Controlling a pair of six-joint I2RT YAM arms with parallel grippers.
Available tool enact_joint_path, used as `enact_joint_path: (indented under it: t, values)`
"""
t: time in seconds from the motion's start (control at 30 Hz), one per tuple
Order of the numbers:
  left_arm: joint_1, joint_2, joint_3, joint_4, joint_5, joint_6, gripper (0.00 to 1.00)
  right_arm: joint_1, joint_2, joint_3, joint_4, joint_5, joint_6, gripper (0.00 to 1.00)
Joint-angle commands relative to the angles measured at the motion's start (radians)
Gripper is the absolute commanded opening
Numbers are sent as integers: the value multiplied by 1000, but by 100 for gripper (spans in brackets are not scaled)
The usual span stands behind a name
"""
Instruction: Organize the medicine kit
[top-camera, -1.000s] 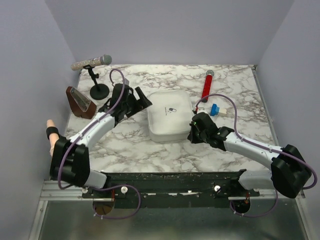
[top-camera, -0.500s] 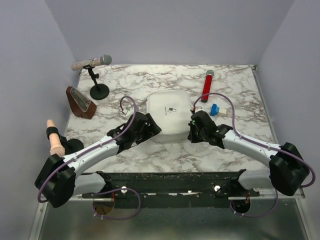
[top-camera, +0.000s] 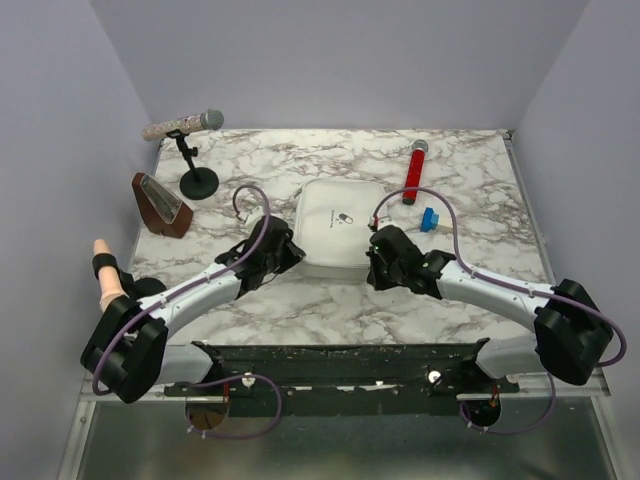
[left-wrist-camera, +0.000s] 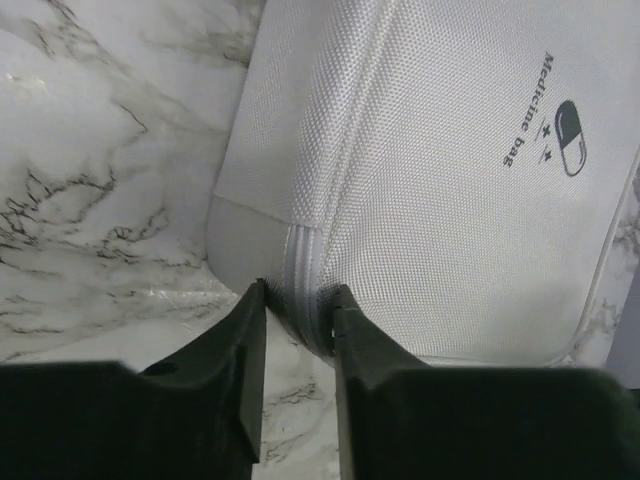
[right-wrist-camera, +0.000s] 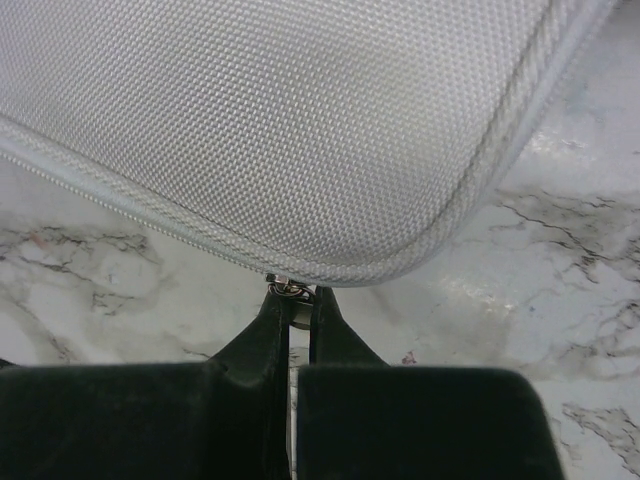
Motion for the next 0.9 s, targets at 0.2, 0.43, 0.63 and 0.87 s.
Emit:
enact_joint_path:
  t: [0.2, 0.43, 0.63, 0.87]
  values:
    - [311, 37, 5, -11, 76, 227, 4, 39, 43, 42, -35, 35, -9, 1]
    - [387, 243, 201, -28, 111, 286, 0, 14, 5, -1, -70, 115, 0, 1]
    - [391, 315, 266, -11, 131, 326, 0, -79, -7, -32, -47, 85, 50, 1]
    - [411, 355, 301, -28, 114, 378, 0, -152, -36, -47, -32, 92, 49, 1]
